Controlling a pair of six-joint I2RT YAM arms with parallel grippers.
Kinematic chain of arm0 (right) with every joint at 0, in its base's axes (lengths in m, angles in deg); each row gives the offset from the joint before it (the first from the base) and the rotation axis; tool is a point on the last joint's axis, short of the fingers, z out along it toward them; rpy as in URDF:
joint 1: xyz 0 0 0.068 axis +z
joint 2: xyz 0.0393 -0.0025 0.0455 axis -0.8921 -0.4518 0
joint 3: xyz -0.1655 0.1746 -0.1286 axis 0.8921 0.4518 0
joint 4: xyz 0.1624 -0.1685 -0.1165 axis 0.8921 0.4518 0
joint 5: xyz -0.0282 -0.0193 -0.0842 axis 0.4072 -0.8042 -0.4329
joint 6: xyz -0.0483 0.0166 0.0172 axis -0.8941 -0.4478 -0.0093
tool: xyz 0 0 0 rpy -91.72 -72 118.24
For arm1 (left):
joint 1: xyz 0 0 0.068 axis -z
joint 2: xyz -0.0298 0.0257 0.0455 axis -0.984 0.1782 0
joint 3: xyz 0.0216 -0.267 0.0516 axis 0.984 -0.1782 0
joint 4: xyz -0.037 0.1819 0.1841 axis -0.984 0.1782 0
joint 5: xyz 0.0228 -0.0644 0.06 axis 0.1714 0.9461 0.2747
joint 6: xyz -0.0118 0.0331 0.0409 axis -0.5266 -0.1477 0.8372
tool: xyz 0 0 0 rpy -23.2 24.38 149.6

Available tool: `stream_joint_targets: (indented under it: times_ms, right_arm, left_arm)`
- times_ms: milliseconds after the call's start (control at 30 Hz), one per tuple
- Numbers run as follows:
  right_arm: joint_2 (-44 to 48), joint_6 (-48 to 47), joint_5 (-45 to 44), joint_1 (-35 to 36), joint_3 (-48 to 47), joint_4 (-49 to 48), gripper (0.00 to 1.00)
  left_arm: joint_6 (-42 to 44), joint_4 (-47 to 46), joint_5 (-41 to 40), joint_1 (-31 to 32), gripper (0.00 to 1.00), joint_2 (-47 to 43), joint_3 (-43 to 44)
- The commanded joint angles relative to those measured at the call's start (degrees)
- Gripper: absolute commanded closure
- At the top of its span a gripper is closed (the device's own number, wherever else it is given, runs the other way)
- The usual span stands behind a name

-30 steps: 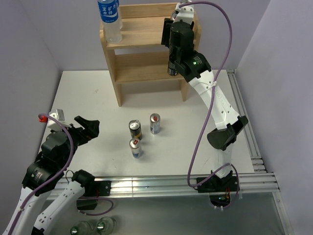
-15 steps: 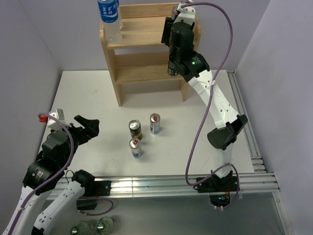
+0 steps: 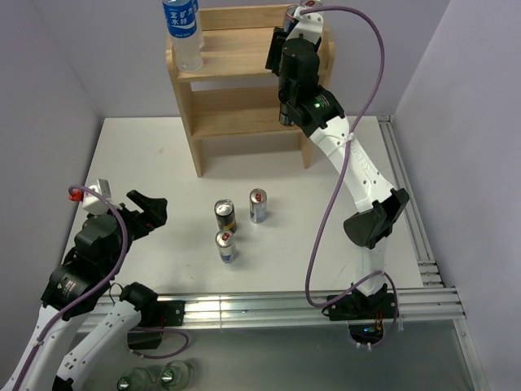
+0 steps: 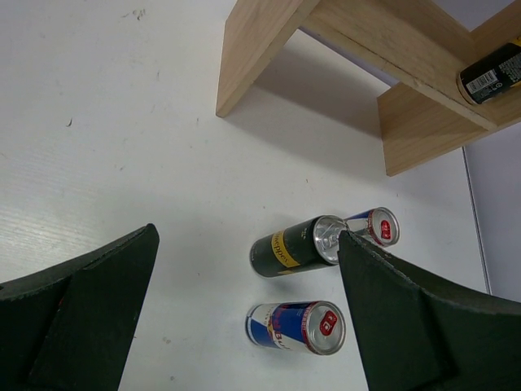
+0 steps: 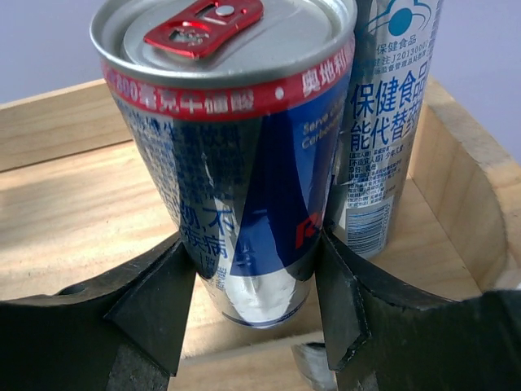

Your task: Place and organize the beverage onto the shelf

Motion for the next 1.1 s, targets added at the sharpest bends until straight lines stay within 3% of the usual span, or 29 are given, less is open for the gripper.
stream_joint_targets:
  times_ms: [0, 567, 633, 767, 800, 1067]
  right_arm:
    - [-4.7, 1.8, 0.6, -0.6, 1.4, 2.9, 0.82]
    - [-7.2, 2.2, -0.2, -0.6, 4.4, 2.3, 0.82]
    - [-7.0, 2.0, 0.1, -0.6, 5.1, 2.5, 0.77]
    - [-6.2, 1.2, 0.2, -0.3, 7.3, 2.0, 0.47]
    - [-6.1, 1.0, 0.3, -0.3, 7.5, 2.0, 0.43]
    - [-6.7, 1.2, 0.0, 0.0, 8.1, 2.4, 0.34]
  left_arm:
    - [0.8, -2.7, -1.3, 0.1, 0.01, 0.7, 0.1]
    - [2.6, -3.6, -2.0, 0.1, 0.01, 2.7, 0.2]
    - [2.6, -4.2, -2.4, 0.2, 0.01, 3.1, 0.1]
    - [3.1, -4.8, -2.6, 0.1, 0.01, 3.4, -0.1]
    - [3.2, -4.8, -2.6, 0.1, 0.01, 3.5, -0.2]
    - [3.9, -5.0, -2.9, 0.1, 0.01, 3.4, -0.4]
